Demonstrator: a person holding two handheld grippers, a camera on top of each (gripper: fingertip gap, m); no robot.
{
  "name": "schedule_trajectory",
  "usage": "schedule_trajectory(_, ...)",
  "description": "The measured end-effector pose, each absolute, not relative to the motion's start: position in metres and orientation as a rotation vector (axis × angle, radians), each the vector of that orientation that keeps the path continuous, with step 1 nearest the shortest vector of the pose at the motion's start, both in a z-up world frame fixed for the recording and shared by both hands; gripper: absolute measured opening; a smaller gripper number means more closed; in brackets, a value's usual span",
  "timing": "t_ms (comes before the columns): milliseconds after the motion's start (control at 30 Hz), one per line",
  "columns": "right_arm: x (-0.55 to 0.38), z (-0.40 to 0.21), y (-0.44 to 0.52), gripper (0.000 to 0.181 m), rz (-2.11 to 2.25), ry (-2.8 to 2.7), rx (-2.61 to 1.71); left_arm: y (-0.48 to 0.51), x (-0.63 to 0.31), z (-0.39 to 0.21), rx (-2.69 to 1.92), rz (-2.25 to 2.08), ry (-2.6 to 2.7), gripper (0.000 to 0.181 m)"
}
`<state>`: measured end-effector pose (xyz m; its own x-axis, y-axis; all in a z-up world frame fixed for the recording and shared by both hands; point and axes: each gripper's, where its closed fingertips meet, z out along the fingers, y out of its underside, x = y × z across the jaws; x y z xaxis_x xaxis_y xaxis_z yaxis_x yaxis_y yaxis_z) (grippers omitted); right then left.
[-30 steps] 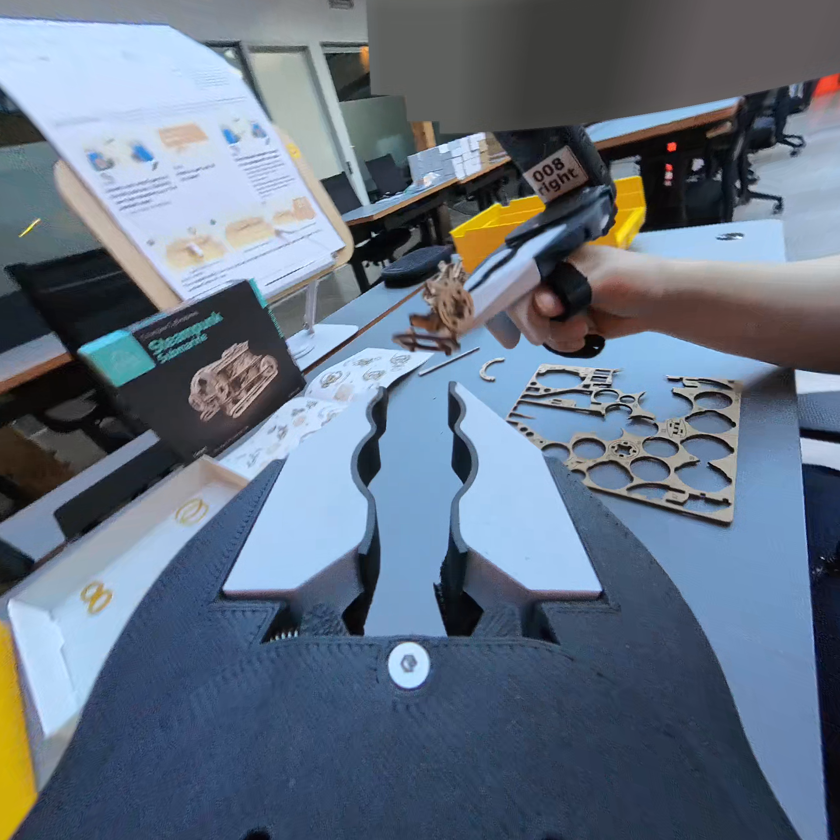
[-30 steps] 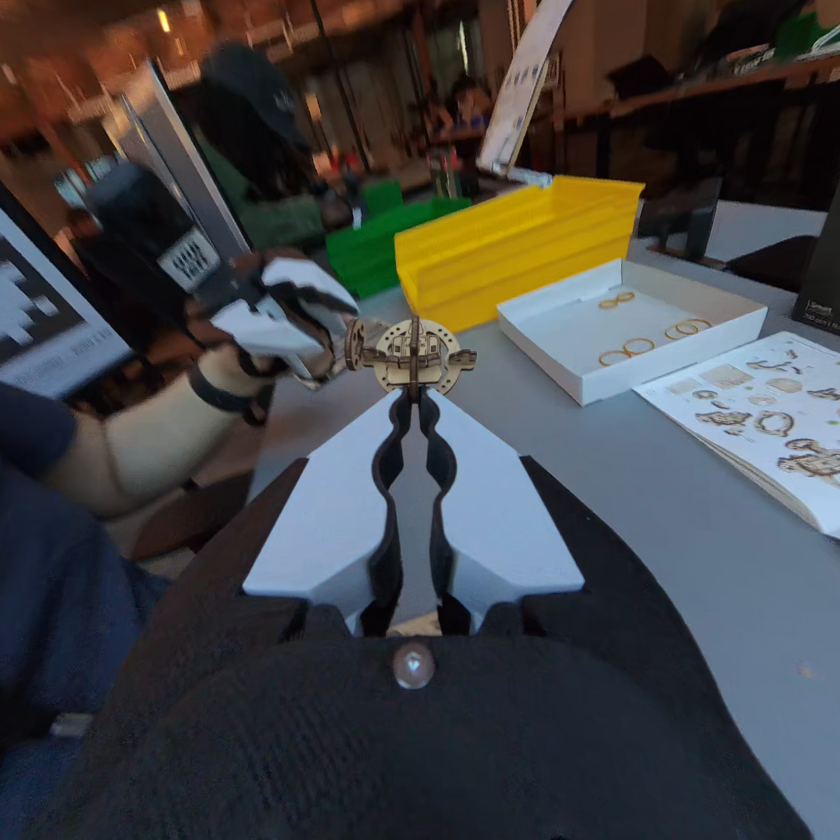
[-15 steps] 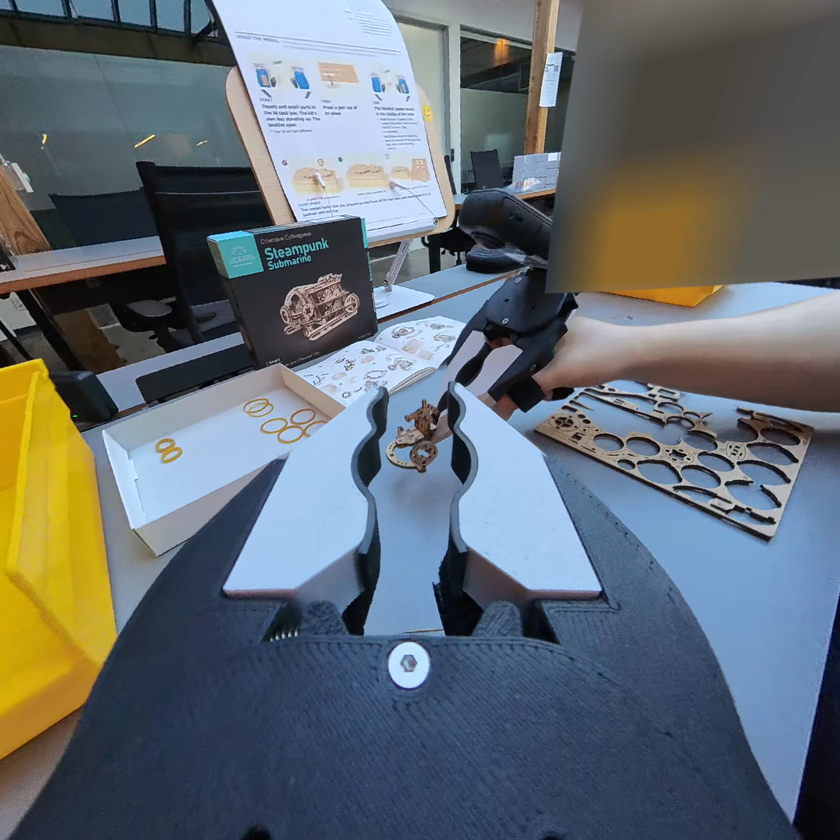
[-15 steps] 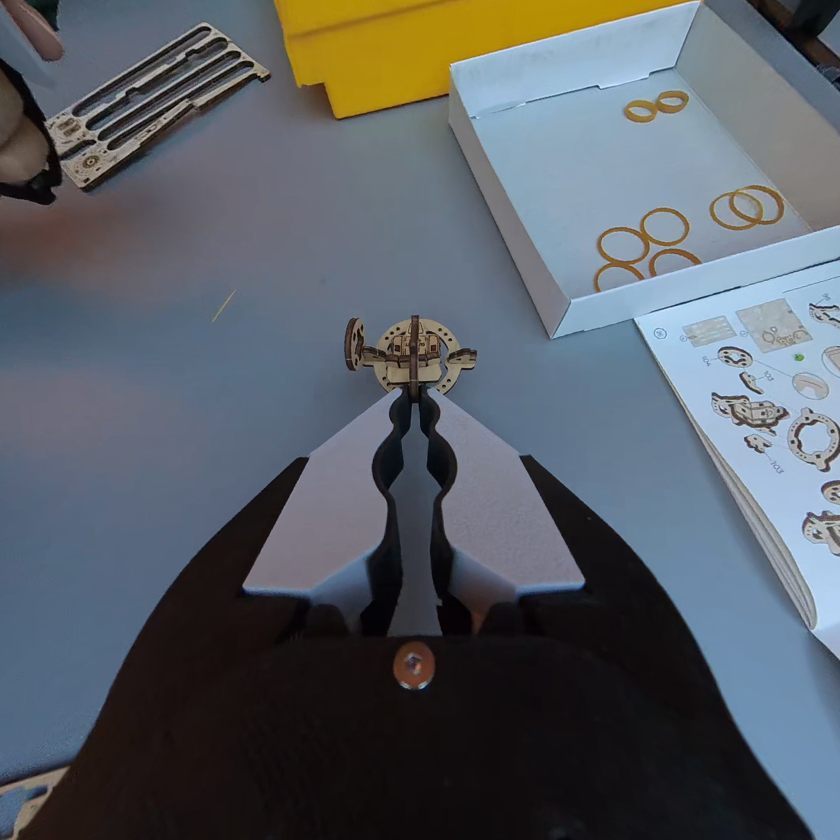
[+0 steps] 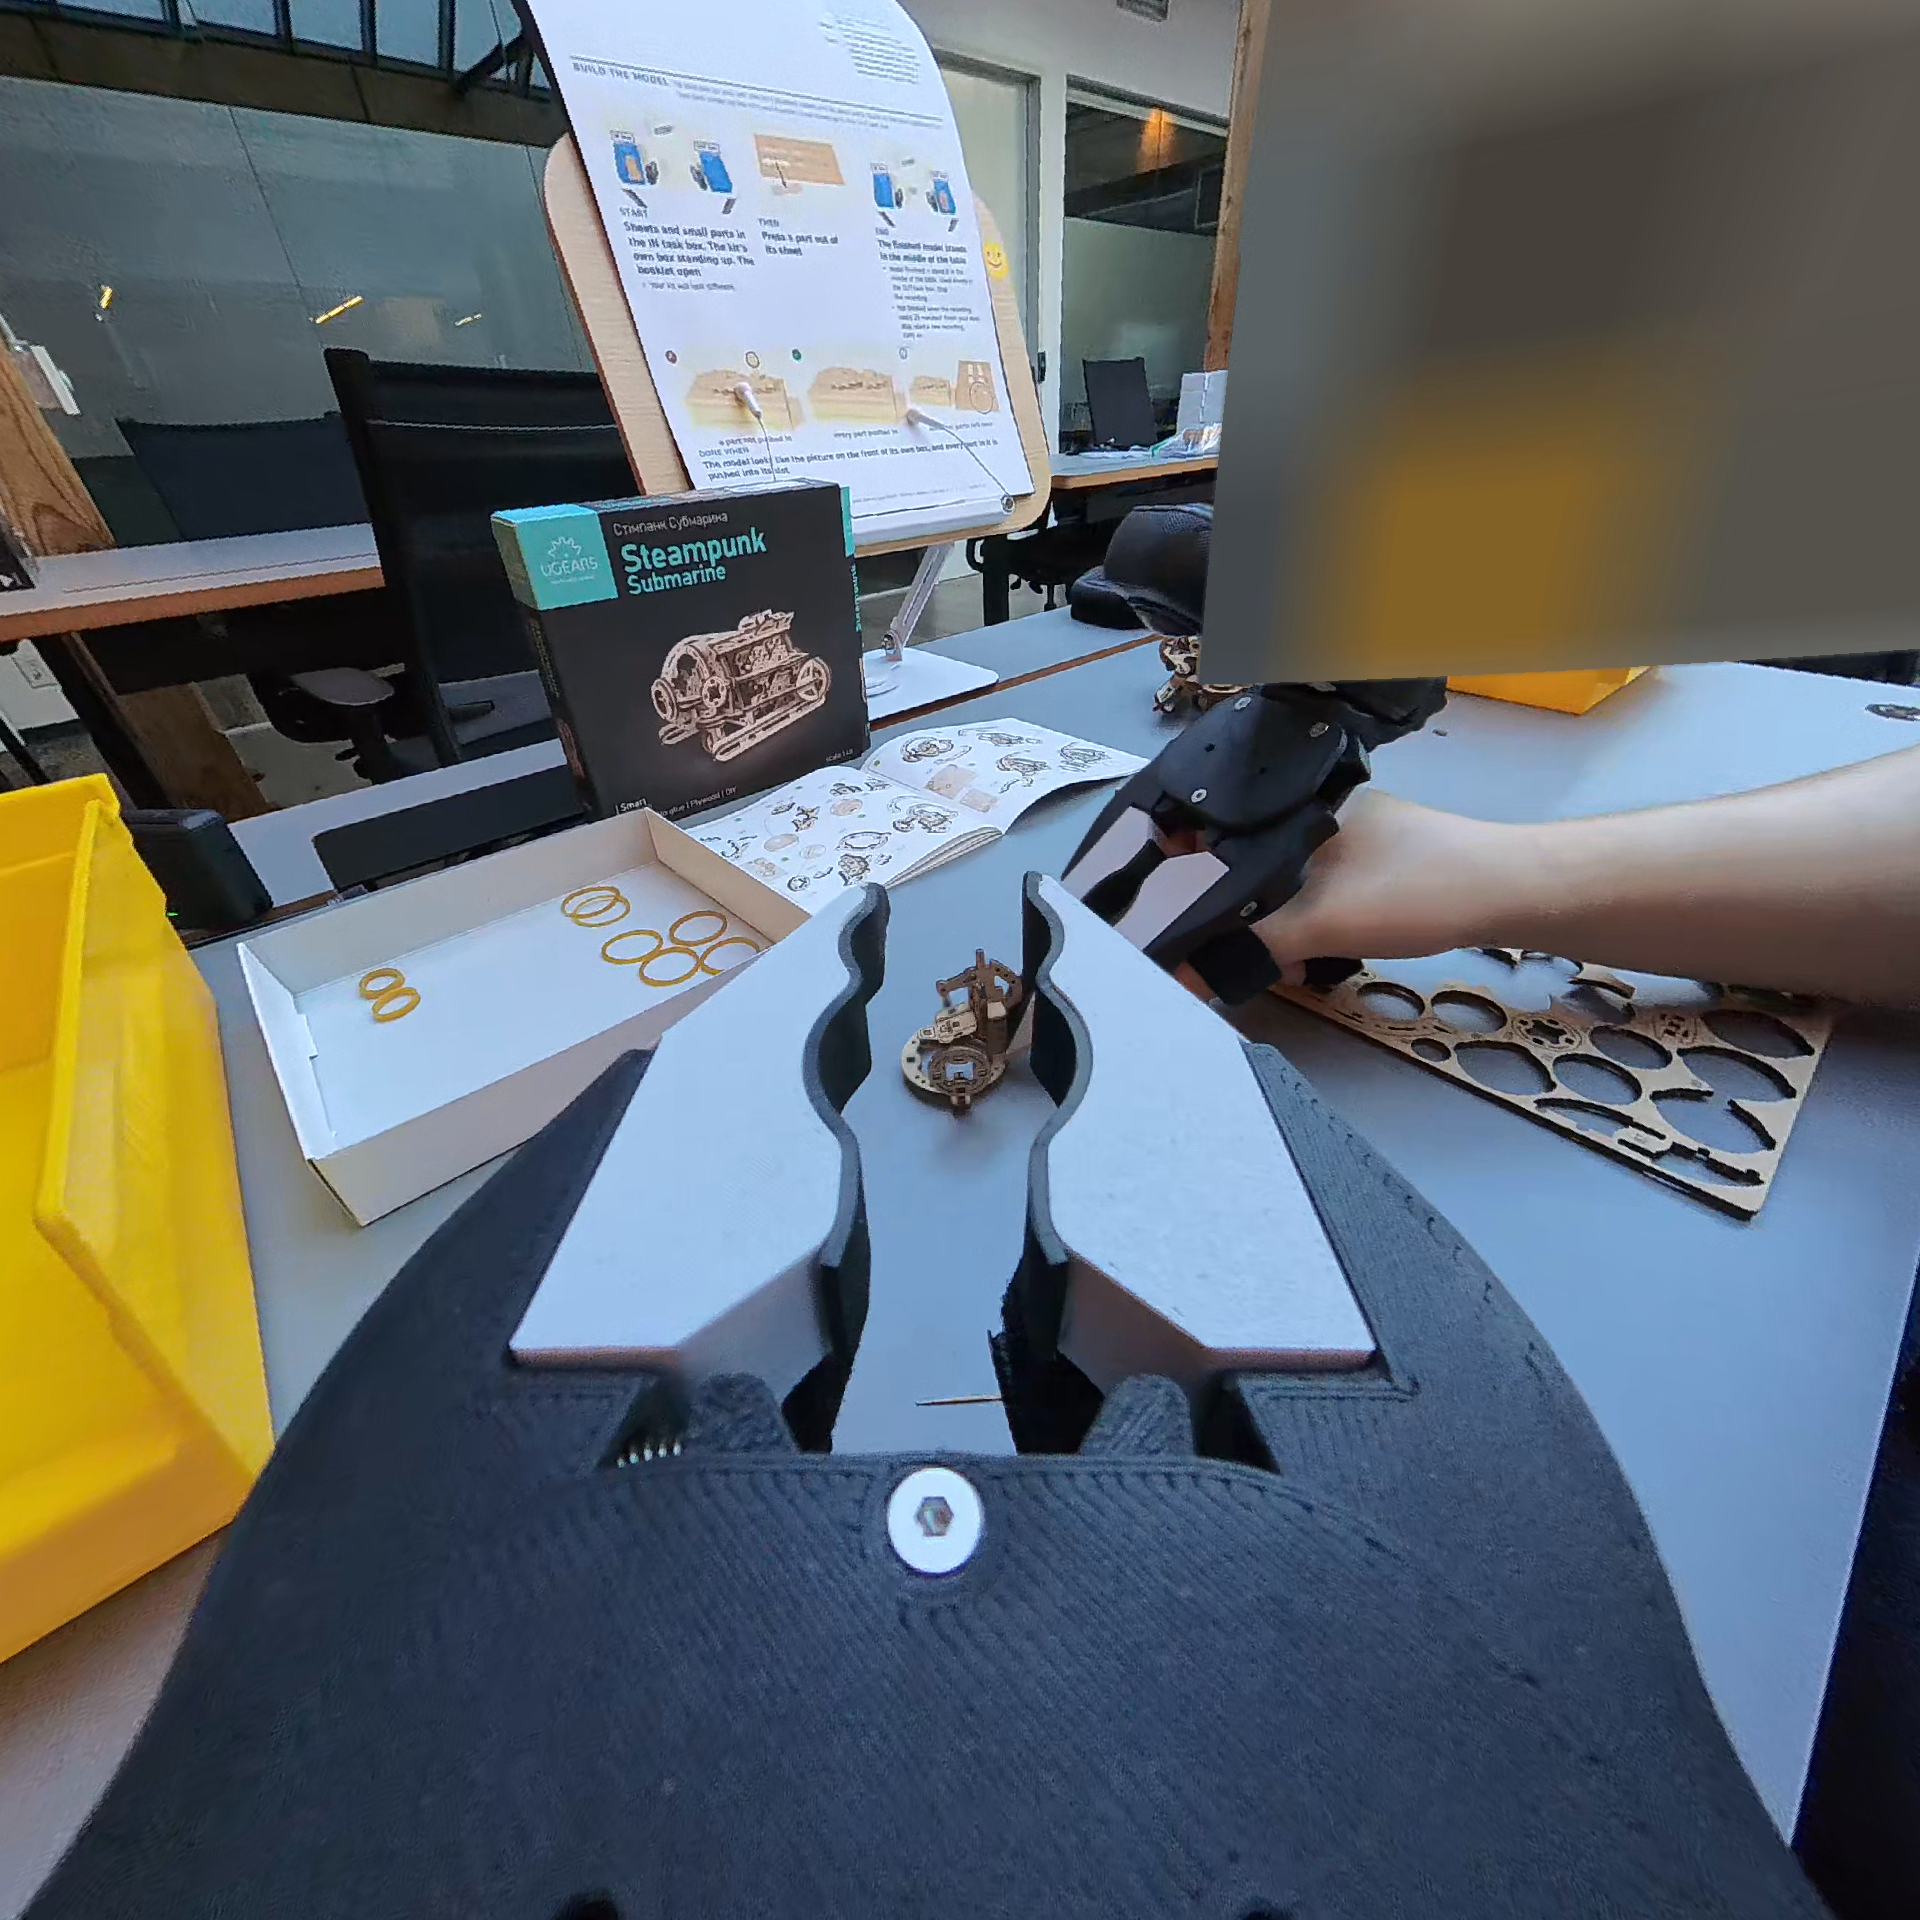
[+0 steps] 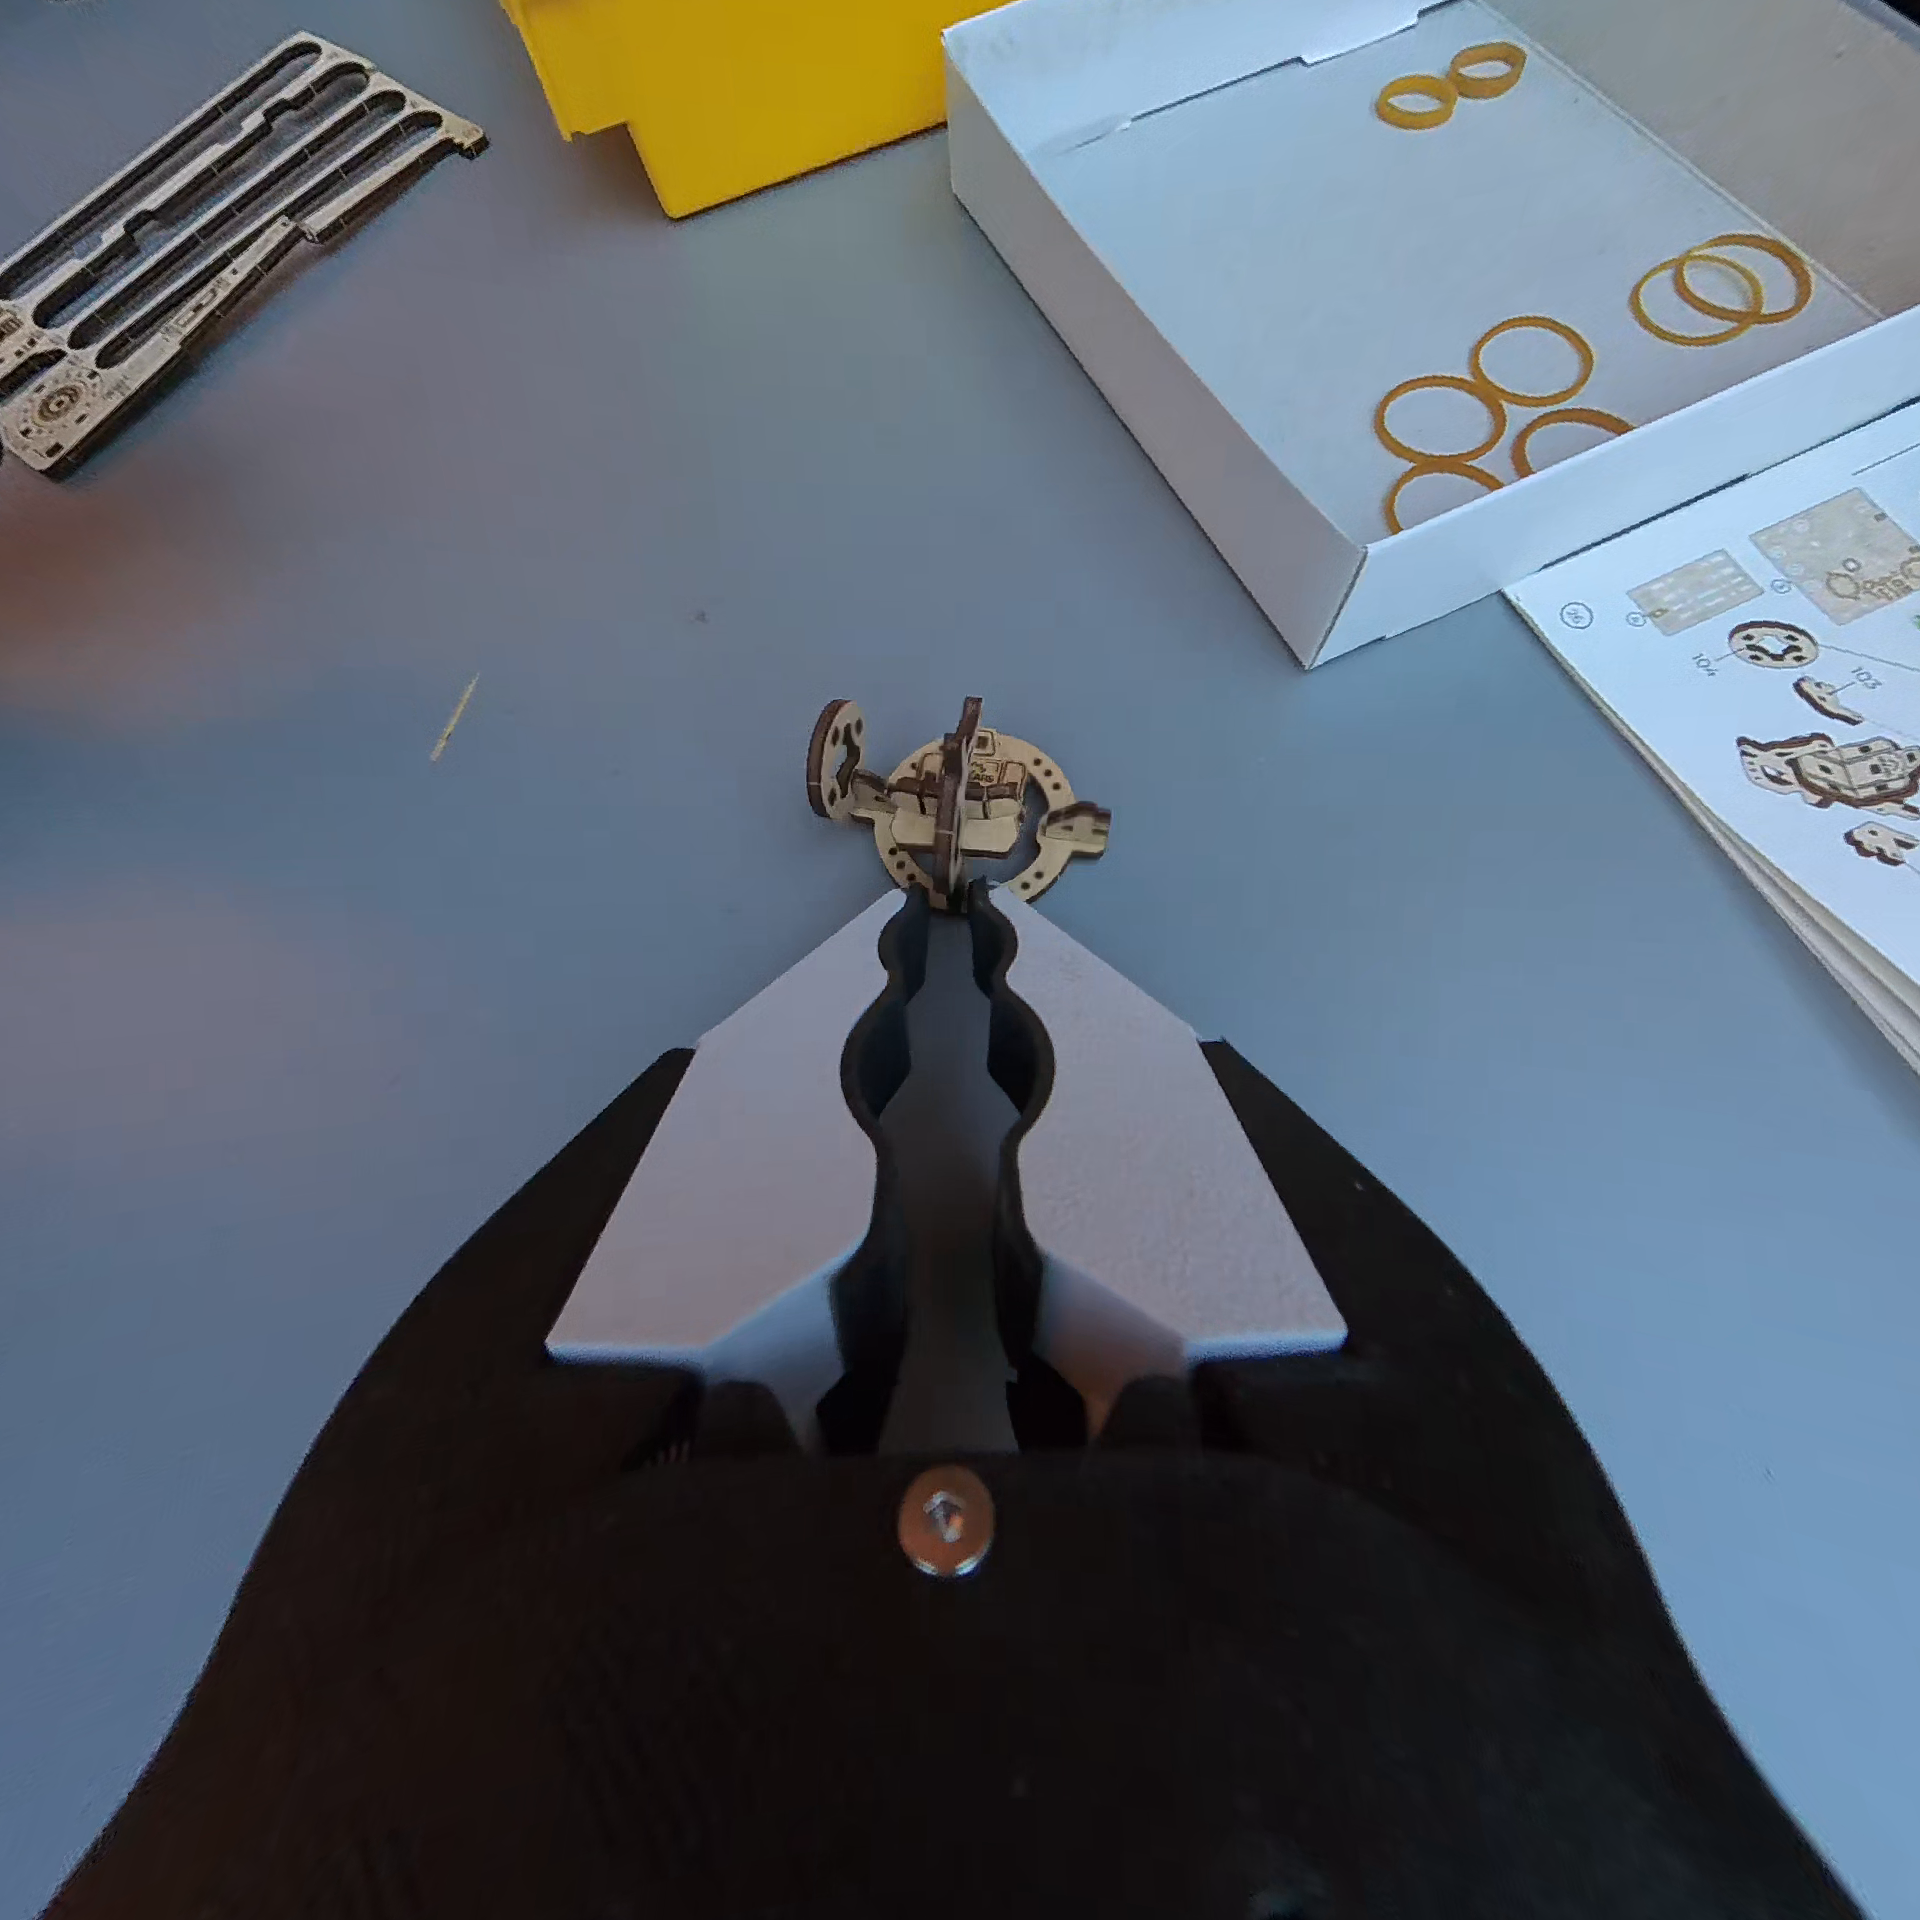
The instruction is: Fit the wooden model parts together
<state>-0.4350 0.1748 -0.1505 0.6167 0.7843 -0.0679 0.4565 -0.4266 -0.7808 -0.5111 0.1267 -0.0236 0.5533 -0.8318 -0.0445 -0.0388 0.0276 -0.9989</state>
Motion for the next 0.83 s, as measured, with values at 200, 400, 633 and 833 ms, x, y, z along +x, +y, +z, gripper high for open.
schedule_trajectory(200, -0.440, -0.149, 0.169, 0.008, 0.599, -0.973, -2.081, 0.127, -0.510, -0.026, -1.437, -0.720, 0.813, 0.024)
schedule_trajectory(400, -0.465, -0.145, 0.159, 0.008, 0.612, -1.112, -2.028, 0.130, -0.507, -0.026, -1.446, -0.702, 0.821, 0.024)
schedule_trajectory(633, -0.433, -0.120, 0.150, 0.011, 0.639, -1.147, -1.996, 0.137, -0.507, -0.037, -1.527, -0.653, 0.840, 0.025)
schedule_trajectory(833, -0.334, -0.067, 0.154, 0.022, 0.479, -0.993, -1.708, 0.147, -0.495, -0.095, -1.778, -0.524, 0.921, 0.024)
